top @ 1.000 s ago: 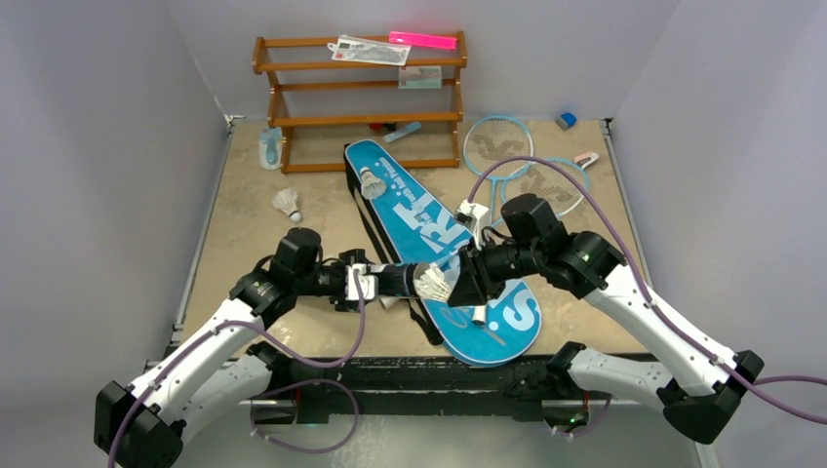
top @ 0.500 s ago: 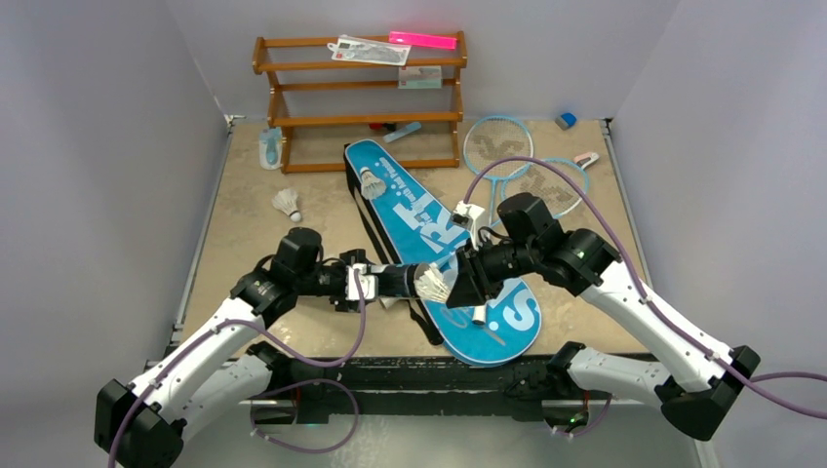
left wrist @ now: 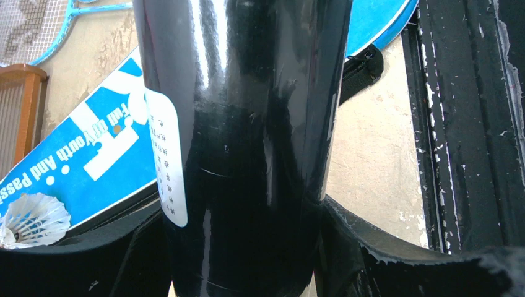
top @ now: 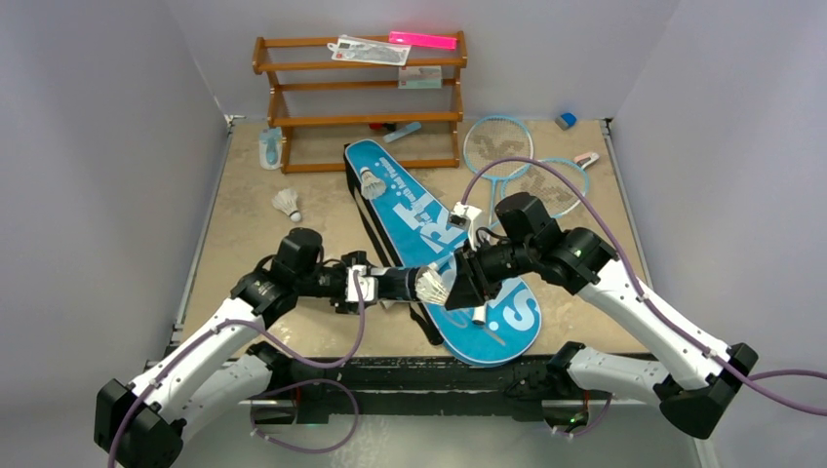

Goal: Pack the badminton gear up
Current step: Place the shuttlecock at the shuttle tube.

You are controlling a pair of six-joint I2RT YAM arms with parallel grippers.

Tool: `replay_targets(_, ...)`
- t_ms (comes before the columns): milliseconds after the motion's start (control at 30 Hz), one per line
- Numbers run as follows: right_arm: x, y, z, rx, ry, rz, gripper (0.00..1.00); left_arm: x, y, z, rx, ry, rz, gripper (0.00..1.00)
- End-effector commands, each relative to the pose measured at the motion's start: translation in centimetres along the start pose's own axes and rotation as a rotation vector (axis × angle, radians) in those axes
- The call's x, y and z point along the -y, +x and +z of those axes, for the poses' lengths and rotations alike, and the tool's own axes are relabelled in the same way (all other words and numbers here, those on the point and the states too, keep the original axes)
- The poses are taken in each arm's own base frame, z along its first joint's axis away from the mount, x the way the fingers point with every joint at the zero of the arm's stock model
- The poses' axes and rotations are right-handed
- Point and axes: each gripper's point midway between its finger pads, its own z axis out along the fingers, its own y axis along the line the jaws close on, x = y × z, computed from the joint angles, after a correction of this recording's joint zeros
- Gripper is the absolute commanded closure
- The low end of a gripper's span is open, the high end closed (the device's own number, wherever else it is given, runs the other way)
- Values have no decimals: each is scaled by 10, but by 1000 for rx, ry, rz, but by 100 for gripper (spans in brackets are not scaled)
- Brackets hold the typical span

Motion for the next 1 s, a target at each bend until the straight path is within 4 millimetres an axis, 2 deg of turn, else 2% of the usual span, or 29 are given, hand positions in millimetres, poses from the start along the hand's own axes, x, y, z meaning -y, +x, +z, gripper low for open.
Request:
replay_targets(0,-22,2,-6,-7,-101,1,81,-2,-19,-4,69,-10,33,71)
replay_targets(433,-26,12,-2,-59,-152,39,82,1,-20,-4,82,8,49,71)
replay_targets(967,-16,16,3,-125,-107,81,81,6,-14,-2,44,27,97,71)
